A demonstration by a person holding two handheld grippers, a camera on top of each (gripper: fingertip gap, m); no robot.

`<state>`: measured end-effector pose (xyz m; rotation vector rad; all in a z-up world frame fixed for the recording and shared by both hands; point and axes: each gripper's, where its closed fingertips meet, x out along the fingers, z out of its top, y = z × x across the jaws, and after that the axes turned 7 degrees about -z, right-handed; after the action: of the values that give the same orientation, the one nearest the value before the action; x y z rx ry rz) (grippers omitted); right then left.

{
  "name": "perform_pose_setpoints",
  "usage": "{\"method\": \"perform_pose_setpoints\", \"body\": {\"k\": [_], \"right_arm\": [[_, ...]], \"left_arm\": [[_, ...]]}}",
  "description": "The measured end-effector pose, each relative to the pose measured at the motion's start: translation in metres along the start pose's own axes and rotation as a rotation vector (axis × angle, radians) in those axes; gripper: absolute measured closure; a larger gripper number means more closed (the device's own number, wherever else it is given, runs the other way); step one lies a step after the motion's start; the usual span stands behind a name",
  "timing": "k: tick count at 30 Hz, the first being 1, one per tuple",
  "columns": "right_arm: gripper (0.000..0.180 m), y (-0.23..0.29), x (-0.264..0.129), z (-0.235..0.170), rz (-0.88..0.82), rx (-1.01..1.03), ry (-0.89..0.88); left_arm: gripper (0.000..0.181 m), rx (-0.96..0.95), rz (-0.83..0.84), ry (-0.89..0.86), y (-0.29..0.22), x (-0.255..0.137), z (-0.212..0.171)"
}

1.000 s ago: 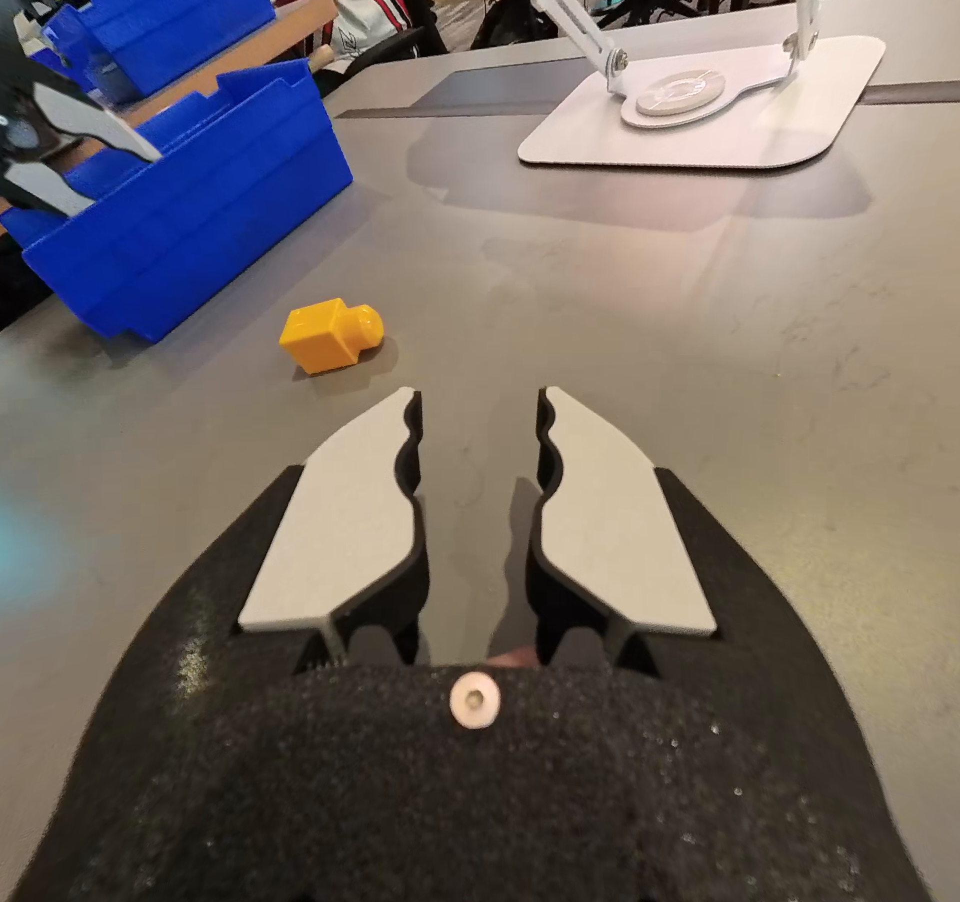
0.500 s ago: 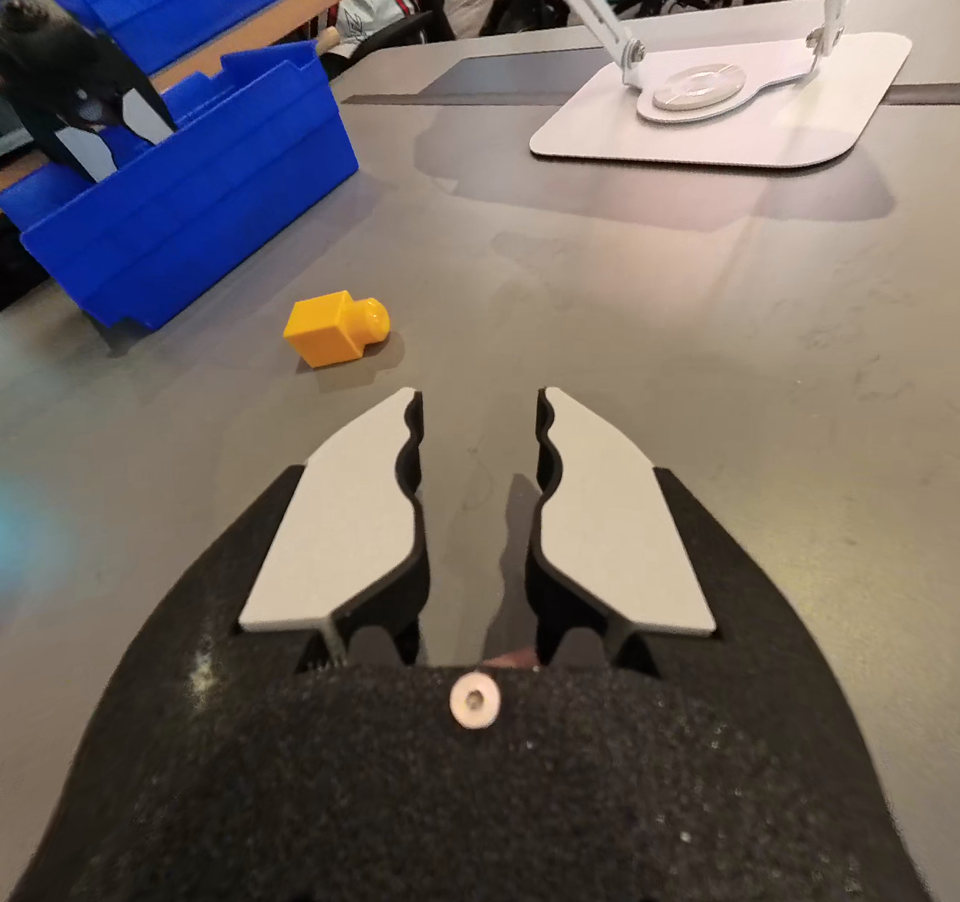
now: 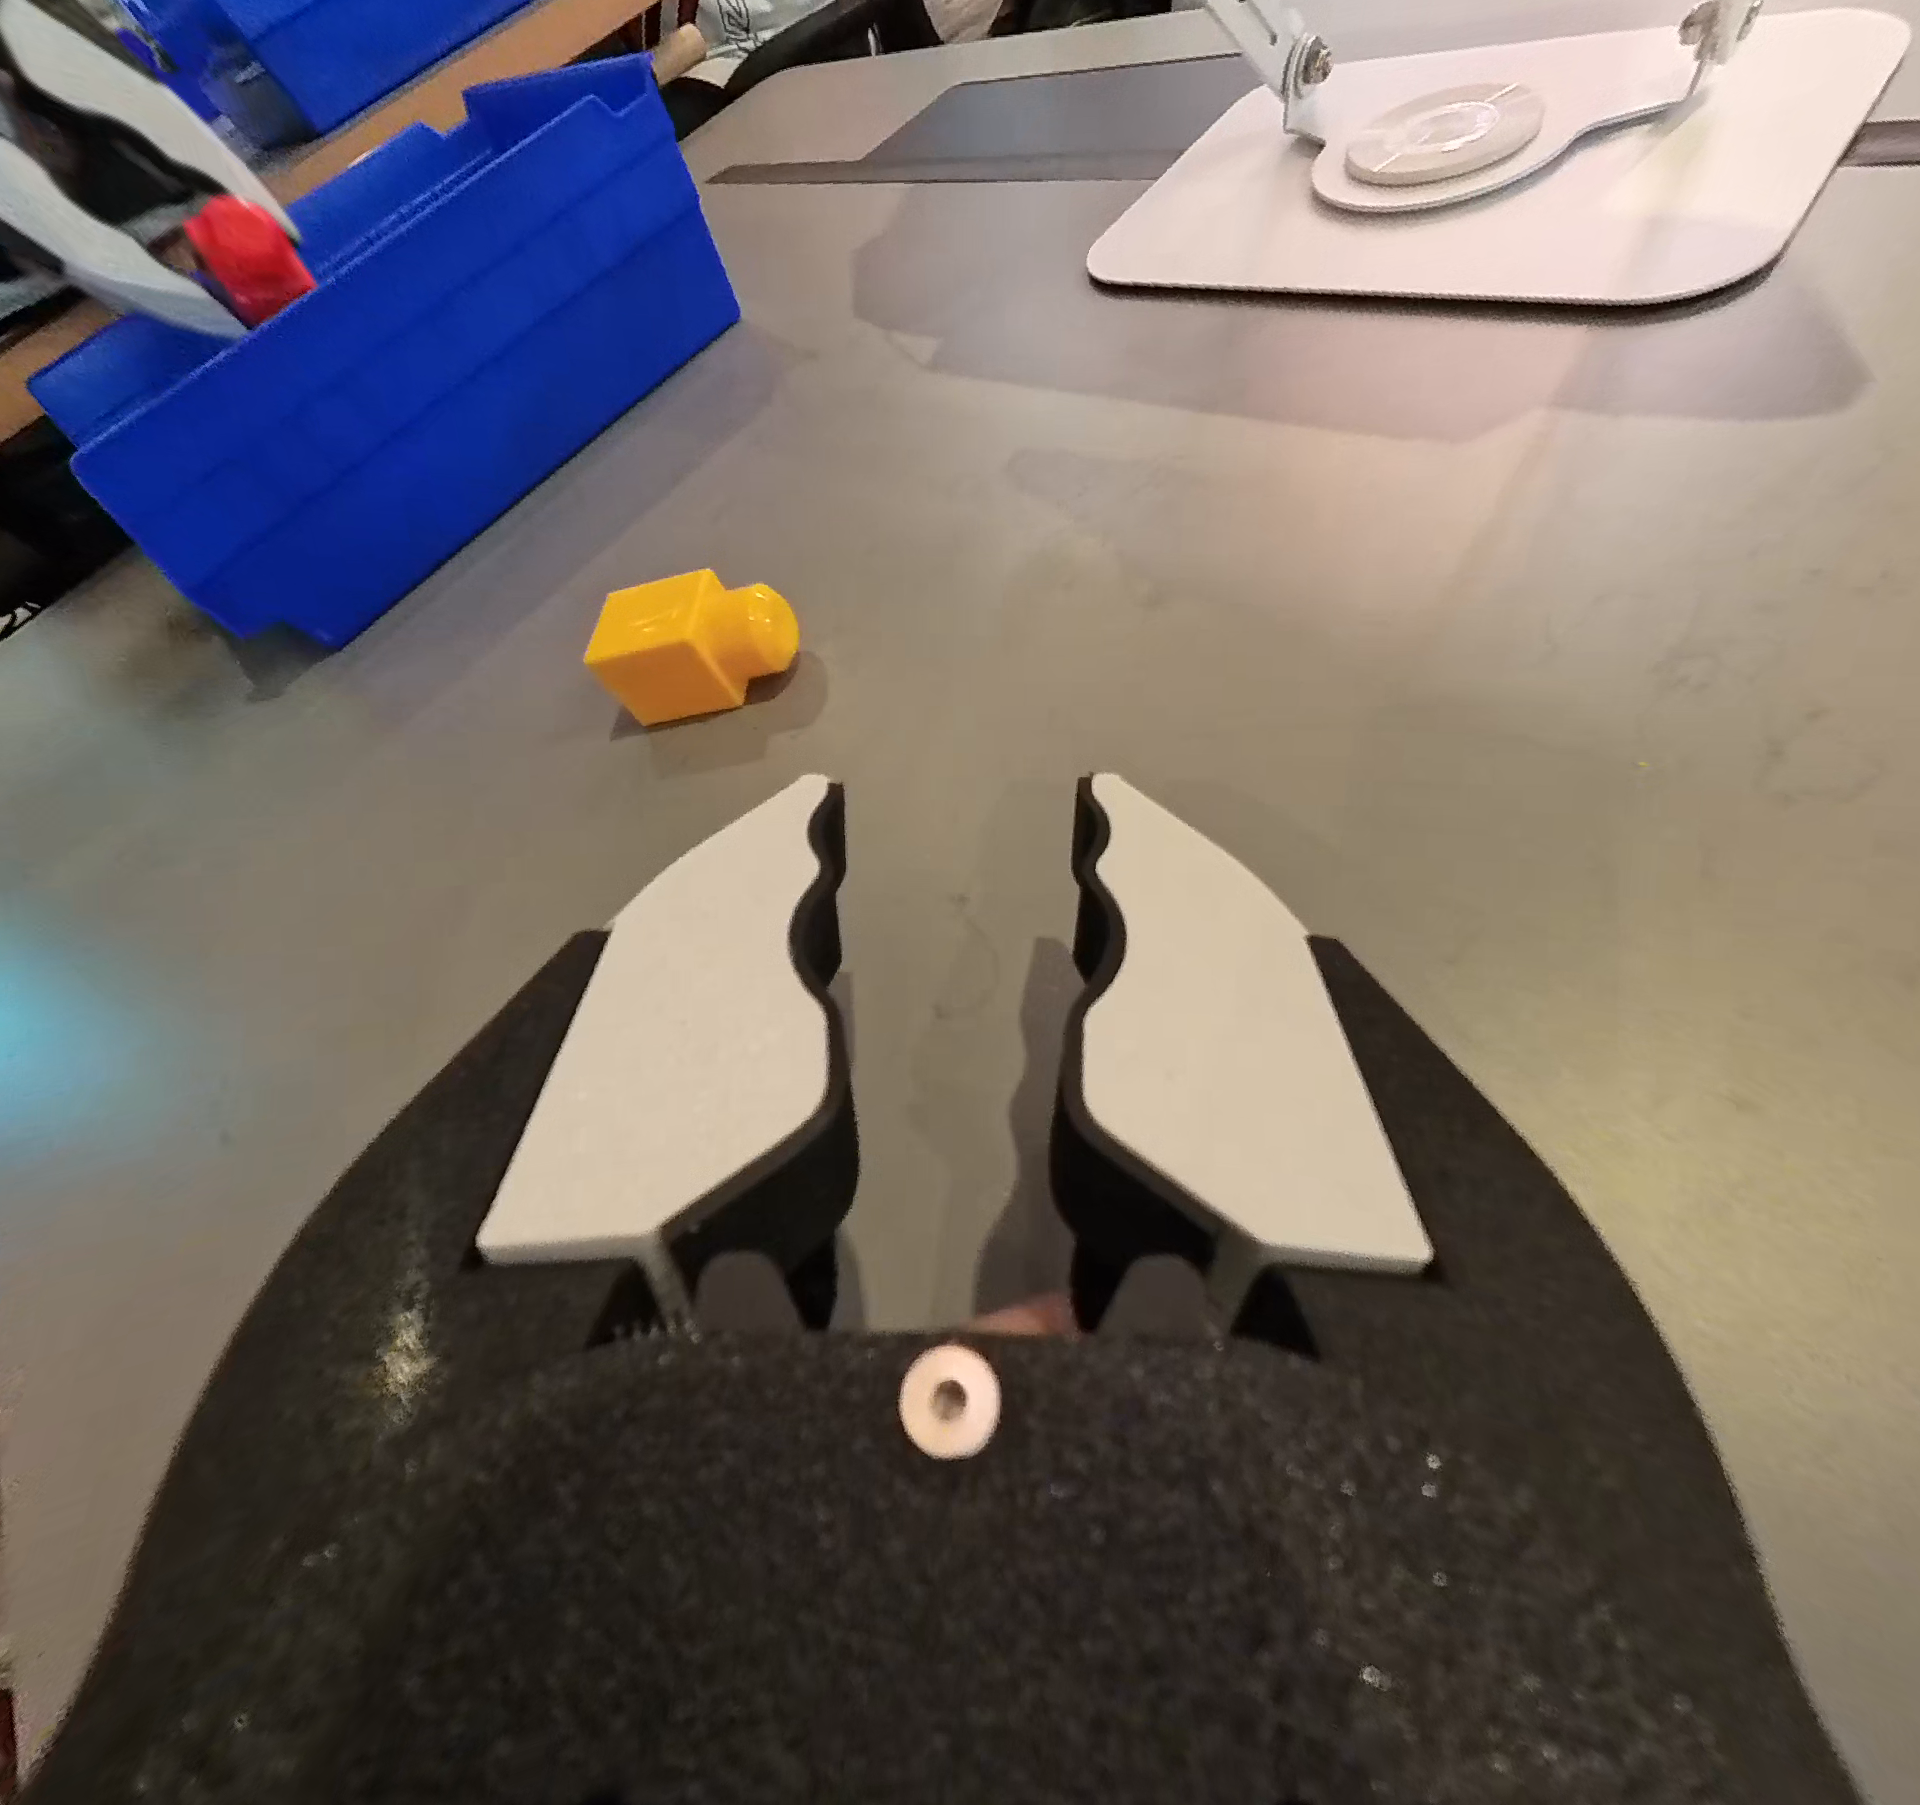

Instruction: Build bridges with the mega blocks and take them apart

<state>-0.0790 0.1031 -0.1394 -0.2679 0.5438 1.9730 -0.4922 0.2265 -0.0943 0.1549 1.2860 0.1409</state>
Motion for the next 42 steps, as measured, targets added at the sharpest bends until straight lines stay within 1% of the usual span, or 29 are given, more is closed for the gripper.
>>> {"method": "perform_pose_setpoints", "body": {"k": [3, 6, 8, 10, 12, 15, 17, 20, 22, 25, 32, 37, 42], "right_arm": [[0.138, 0.001, 0.000, 0.000, -0.005, -0.013, -0.002], [0.138, 0.003, 0.000, -0.001, -0.013, -0.039, 0.001], [0.138, 0.005, 0.001, -0.002, -0.019, -0.064, 0.008], [0.138, 0.006, 0.001, -0.002, -0.029, -0.087, 0.006], [0.138, 0.007, 0.000, -0.001, -0.035, -0.101, -0.004], [0.138, 0.007, -0.001, -0.001, -0.039, -0.109, -0.011], [0.138, 0.007, -0.001, -0.001, -0.041, -0.109, -0.014], [0.138, 0.008, -0.002, 0.000, -0.042, -0.114, -0.022], [0.138, 0.008, -0.002, -0.001, -0.039, -0.115, -0.017], [0.138, 0.010, 0.000, -0.002, -0.036, -0.128, -0.002], [0.138, 0.010, 0.000, -0.003, -0.034, -0.131, 0.001], [0.138, 0.011, 0.001, -0.004, -0.032, -0.134, 0.012], [0.139, 0.010, 0.001, -0.004, -0.024, -0.116, 0.012]], "left_arm": [[0.137, -0.025, 0.006, -0.085, -0.018, -0.018, 0.033], [0.137, 0.006, -0.046, -0.066, -0.038, -0.030, 0.070], [0.136, -0.019, -0.137, -0.107, -0.057, -0.035, 0.110], [0.137, -0.084, -0.220, -0.116, -0.075, -0.030, 0.148], [0.137, -0.126, -0.229, -0.041, -0.090, -0.016, 0.172], [0.136, -0.236, -0.124, 0.107, -0.092, 0.011, 0.193], [0.136, -0.254, -0.097, 0.192, -0.092, 0.030, 0.200], [0.136, -0.321, -0.134, 0.262, -0.088, 0.063, 0.210], [0.136, -0.373, -0.177, 0.314, -0.080, 0.083, 0.210], [0.136, -0.478, -0.366, 0.347, -0.082, 0.103, 0.211], [0.136, -0.554, -0.686, 0.290, -0.076, 0.116, 0.220], [0.136, -0.563, -0.735, 0.235, -0.065, 0.131, 0.222], [0.136, -0.528, -0.803, 0.242, -0.078, 0.136, 0.220]]}}
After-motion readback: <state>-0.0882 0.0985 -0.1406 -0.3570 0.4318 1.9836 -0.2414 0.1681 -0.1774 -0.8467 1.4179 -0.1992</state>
